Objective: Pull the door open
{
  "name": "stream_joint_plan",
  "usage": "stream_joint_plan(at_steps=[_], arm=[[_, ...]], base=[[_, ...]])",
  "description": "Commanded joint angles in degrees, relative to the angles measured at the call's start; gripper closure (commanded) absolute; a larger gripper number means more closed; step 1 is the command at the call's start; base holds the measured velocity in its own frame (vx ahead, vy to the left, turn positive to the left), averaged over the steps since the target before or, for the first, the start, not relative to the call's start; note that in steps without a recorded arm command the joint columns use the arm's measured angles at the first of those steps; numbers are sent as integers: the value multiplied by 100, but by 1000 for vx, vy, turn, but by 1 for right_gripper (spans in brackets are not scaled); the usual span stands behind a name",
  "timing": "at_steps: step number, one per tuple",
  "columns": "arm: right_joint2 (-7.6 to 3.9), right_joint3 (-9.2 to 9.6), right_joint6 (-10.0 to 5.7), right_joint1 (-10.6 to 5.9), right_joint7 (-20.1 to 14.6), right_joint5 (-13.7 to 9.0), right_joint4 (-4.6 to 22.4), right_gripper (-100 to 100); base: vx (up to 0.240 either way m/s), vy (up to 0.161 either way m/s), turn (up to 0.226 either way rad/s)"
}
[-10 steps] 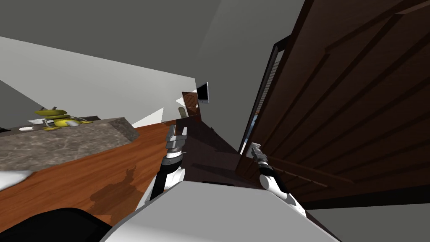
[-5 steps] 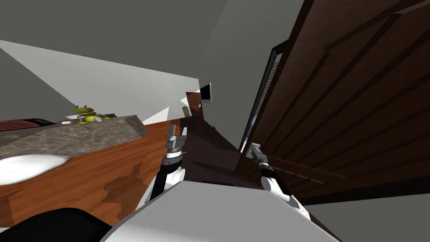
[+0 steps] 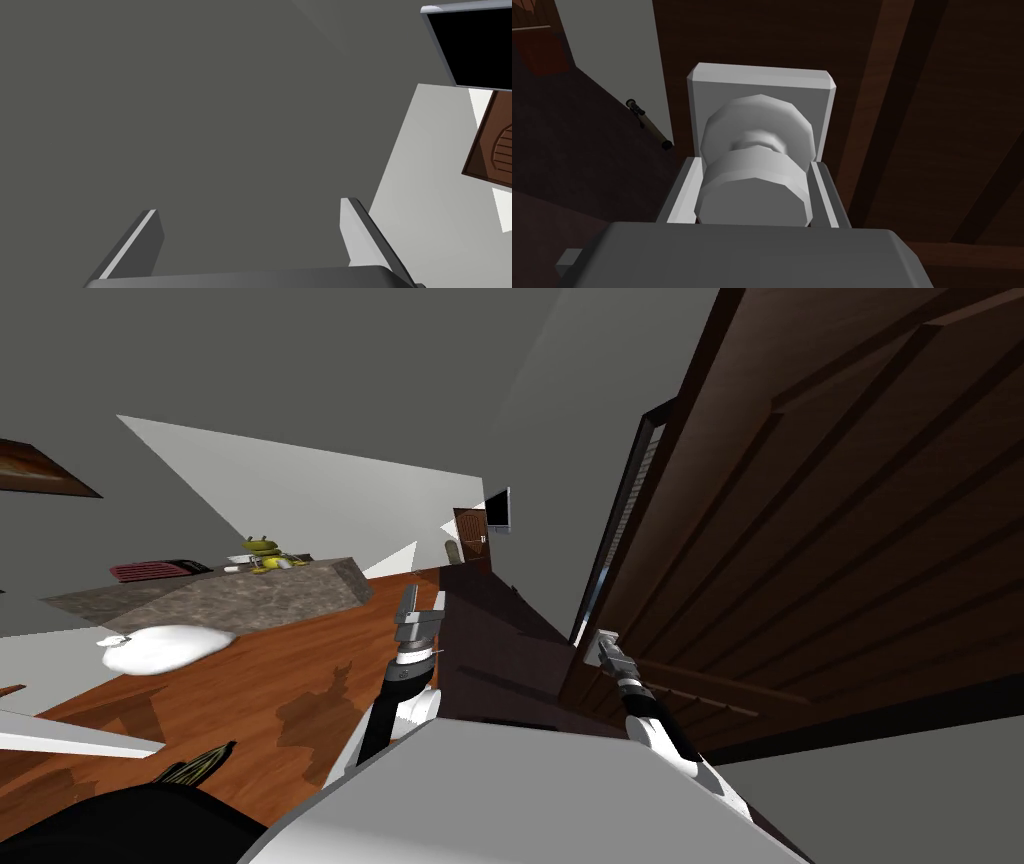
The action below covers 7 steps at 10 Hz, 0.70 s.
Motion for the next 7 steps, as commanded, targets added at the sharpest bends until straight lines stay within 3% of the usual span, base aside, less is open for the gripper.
stream_joint_plan(at_steps=[1,3,4,7], arm=[[-91,86,-77,47,-95,17,-43,100],[-196,176,-137,110,-191,31,-91,100],[-175,148,-112,84,-163,26,-57,100],[-353,306,-229,170,-332,57,-84,100]], base=[[-202,-47,103],[-217,-36,101],[-86,-12,20],[-191,-63,134]])
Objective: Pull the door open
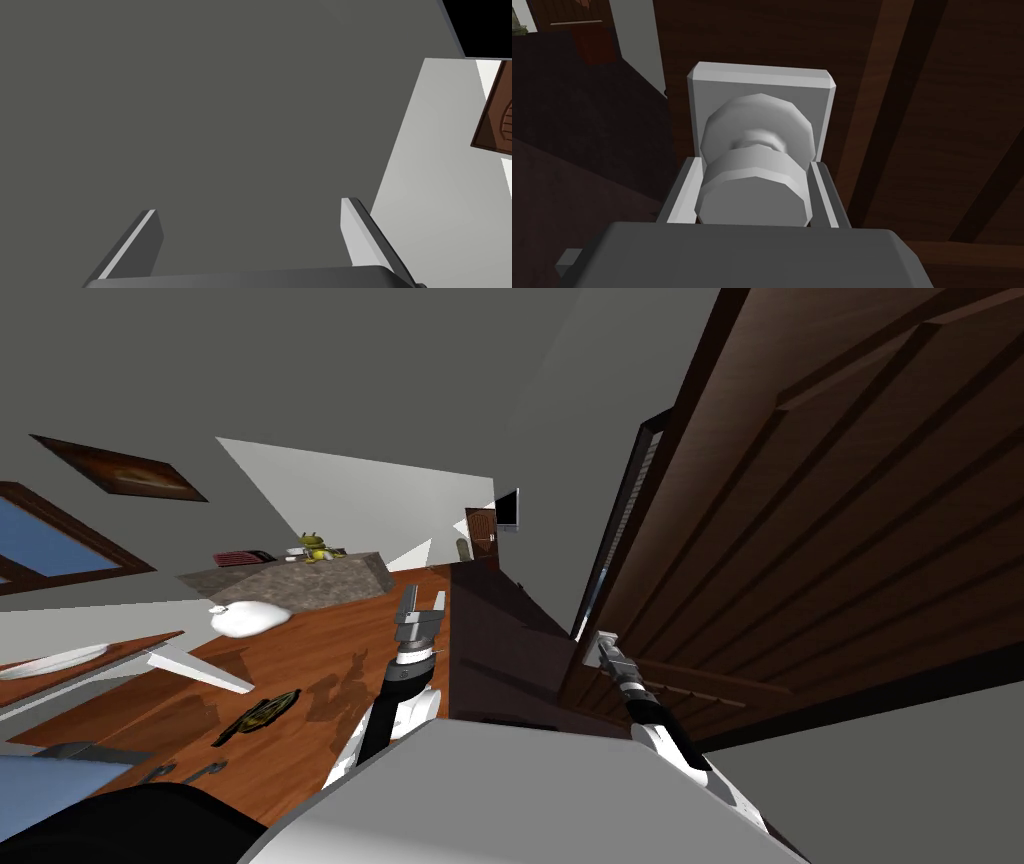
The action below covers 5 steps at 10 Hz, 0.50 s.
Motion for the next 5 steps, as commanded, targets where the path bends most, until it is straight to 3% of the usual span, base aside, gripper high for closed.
stream_joint_plan(at_steps=[1,5], arm=[[-92,85,-80,41,-90,20,-14,100],[-322,261,-238,133,-296,56,-64,100]], base=[[-197,-42,121],[-199,-58,122]])
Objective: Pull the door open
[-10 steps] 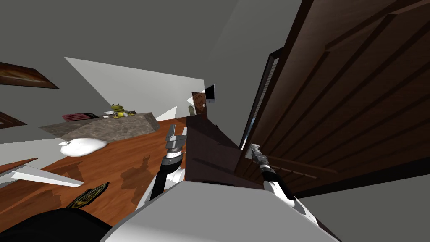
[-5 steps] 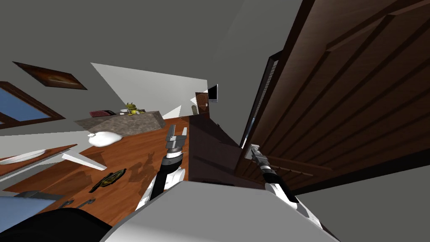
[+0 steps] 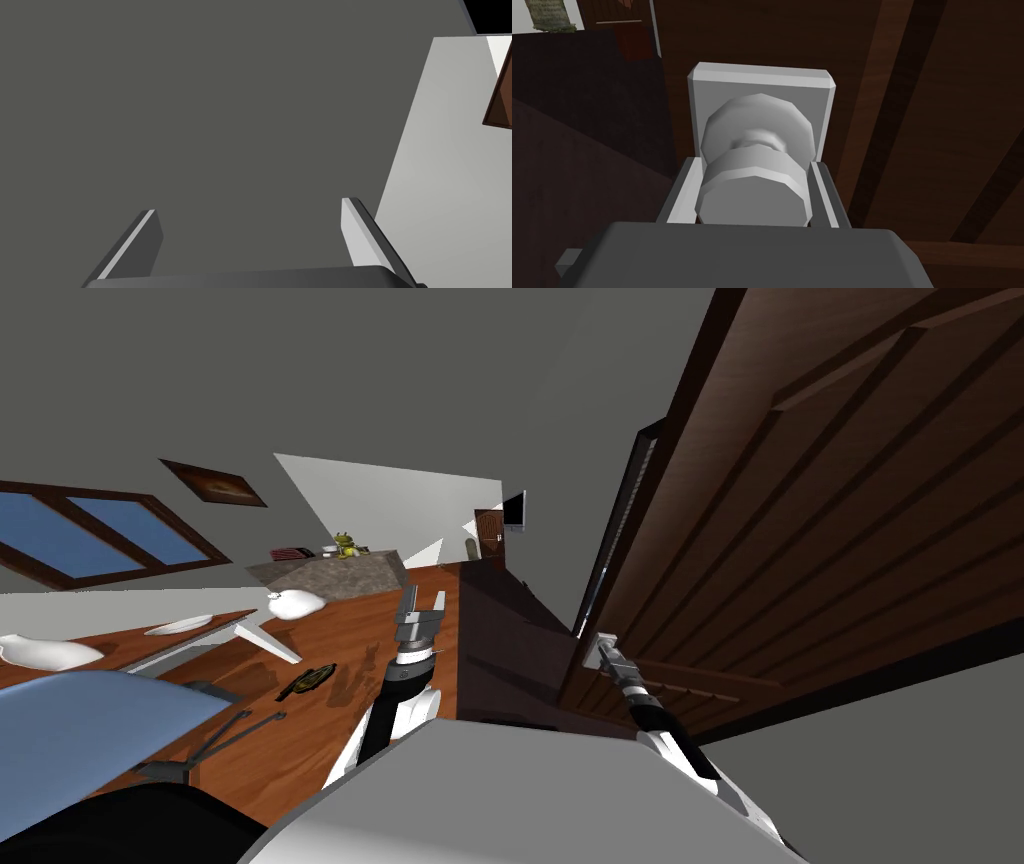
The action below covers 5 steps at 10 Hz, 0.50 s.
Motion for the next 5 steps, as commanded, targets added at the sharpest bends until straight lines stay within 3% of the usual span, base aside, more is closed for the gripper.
stream_joint_plan(at_steps=[1,3,4,5], arm=[[-86,64,-78,26,-85,15,-25,100],[-162,122,-130,56,-153,26,-41,100],[-138,117,-97,54,-131,24,-26,100],[-229,193,-175,104,-220,51,-31,100]], base=[[-180,-61,94],[-170,-57,98],[-69,-18,30],[-109,-52,144]])
